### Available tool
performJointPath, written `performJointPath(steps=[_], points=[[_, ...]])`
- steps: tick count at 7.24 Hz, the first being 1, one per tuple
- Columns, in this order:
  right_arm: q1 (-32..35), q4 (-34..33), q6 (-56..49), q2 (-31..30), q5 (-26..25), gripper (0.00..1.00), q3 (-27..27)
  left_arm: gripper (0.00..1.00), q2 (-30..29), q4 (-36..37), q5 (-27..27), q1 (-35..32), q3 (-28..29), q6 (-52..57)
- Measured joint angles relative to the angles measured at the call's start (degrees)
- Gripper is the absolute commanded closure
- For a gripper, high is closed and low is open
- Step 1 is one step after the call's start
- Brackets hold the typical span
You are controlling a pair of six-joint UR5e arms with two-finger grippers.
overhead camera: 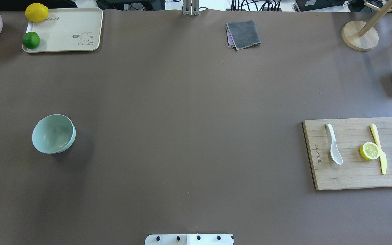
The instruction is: Place spoon in bowl
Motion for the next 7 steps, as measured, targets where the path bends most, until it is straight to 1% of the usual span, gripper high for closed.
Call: performJointPath(steps=[2,3,5,7], points=[[0.01,0.14,0.22,-0.38,0.13,0.0,0.22,0.02,-0.43,-0.19,0.13,-0.04,-0.19,-0.02],[0.0,0.17,0.04,-0.64,0.33,0.0,0.36,0.02,-1.34,-0.31,-0.03,-0.05,0.75,-0.02],[-0.11,0.34,-0.08,-0.81,0.55,0.0,0.54,0.02,-2.79,-0.32,-1.3,-0.12,0.74,-0.27],[-0.22,4.14,-0.14,-1.36,0.86,0.0,0.16,0.03,-3.32,-0.26,-1.72,-0.23,-1.3,-0.43]])
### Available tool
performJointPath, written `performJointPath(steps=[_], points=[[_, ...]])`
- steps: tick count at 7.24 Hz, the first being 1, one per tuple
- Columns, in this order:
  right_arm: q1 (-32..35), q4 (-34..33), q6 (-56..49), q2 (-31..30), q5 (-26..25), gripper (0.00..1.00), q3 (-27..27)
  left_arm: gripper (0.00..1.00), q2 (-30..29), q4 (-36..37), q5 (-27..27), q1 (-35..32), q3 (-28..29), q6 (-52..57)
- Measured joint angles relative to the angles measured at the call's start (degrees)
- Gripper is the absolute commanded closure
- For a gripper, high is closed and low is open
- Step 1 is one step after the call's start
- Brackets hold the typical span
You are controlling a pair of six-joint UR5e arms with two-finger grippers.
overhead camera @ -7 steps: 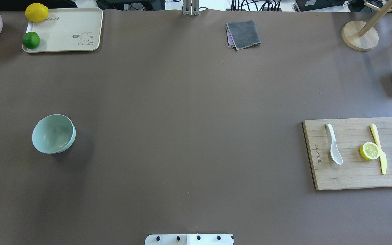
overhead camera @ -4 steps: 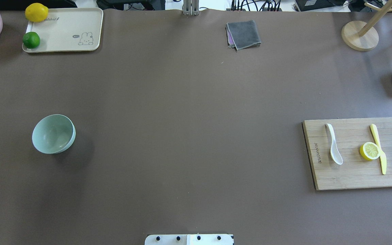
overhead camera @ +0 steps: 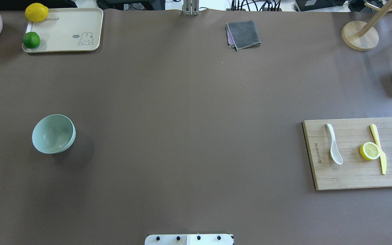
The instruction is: Place spoon in bowl
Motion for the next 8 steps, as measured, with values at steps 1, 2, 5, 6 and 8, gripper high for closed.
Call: performJointPath(steps=[1,2,5,6,8], points=[[-0.25,2.11,0.0,-0.23,0.82,0.0,-0.22,0.03,-0.89,0.08,-0.01,0.04,-0.88,-1.56],[-0.95,3.06,0.01,-0.31,2.4,0.0,-0.18,0.03,-2.08,0.12,-0.01,0.27,-1.61,-4.81],[-6.3,8.09,2.49,0.01,4.28,0.0,0.36,0.02,-7.53,0.12,0.13,9.66,-2.07,-12.38],[-8.38,9.58,5.55,0.37,4.13,0.0,1.39,0.02,-9.31,-0.57,0.42,13.95,-1.92,-17.41],[-12.0,10.77,14.08,0.67,4.13,0.01,4.25,0.02,-10.73,-6.73,1.32,20.83,0.68,-25.45]])
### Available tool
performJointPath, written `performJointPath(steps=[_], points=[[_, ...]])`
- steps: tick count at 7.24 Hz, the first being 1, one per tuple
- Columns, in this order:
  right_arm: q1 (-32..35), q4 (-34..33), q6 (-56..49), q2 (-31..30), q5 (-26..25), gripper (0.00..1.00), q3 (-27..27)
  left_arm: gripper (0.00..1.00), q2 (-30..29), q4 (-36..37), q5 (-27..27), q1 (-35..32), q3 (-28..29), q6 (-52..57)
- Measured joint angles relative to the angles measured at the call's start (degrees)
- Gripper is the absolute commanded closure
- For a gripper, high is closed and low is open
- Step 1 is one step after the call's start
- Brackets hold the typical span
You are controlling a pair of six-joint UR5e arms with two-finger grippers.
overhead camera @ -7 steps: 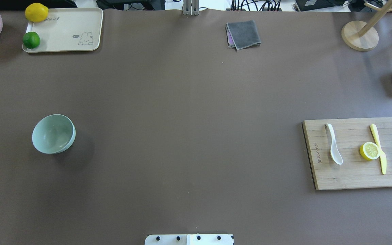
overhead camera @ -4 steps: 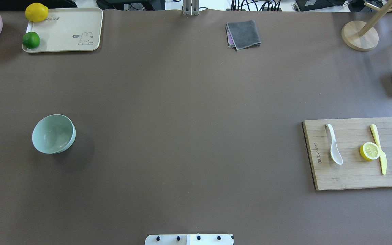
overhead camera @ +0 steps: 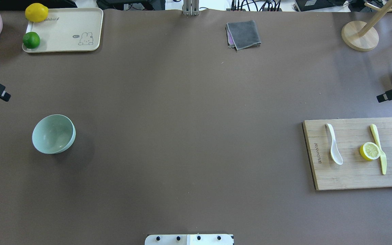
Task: Place spoon in bowl
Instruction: 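Move the left gripper to the green bowl while the right approaches the board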
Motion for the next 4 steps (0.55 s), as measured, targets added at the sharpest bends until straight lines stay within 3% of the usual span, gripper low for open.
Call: performJointPath(steps=[2,4], points=[[-3.76,0.59,6.64,1.33,0.11,0.01,1.21,0.09,-0.54,-8.17,2.84,5.85,5.18,-4.13],[-7.23,0.66,12.27,3.5,-0.12,0.01,1.4,0.32,-1.85,-10.84,4.17,10.32,7.87,-6.09]])
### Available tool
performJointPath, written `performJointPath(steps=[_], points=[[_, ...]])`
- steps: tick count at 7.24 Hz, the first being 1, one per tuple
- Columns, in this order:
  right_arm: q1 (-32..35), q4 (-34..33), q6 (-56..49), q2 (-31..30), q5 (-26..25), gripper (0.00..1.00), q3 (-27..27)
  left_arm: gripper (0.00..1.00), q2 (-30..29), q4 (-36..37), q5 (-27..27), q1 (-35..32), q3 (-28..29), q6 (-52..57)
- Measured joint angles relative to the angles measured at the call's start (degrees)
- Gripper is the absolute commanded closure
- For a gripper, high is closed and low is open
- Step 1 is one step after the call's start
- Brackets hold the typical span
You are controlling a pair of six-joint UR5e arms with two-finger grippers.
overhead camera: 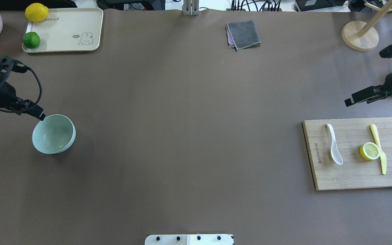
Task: Place spoon in bowl
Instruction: 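Move the left gripper to the green bowl while the right approaches the board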
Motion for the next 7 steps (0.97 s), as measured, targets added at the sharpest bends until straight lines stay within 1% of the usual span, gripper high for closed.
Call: performJointPath(steps=[1,2,3,4,5,7], points=[[-0.62,0.0,0.99,0.42,-0.01,0.01,0.01,0.59,-0.36,-0.27,1.29,1.7,0.54,-0.08],[-0.88,0.01,1.4,0.58,0.06,0.01,0.14,0.77,-0.51,-0.33,2.65,2.9,0.84,-0.02],[-0.96,0.01,1.71,0.58,0.24,0.01,0.59,1.0,-0.55,-0.32,3.34,3.53,1.04,0.01],[-0.98,-0.01,2.26,0.53,0.41,0.01,1.23,1.0,-0.64,-0.29,3.6,3.96,1.21,-0.07],[-1.0,-0.05,2.88,0.52,0.43,0.03,1.72,1.0,-0.85,-0.23,3.59,4.14,1.23,-0.27],[-1.43,-0.47,3.71,0.37,0.11,0.14,1.73,1.0,-3.12,0.22,3.3,4.25,0.22,-2.57]])
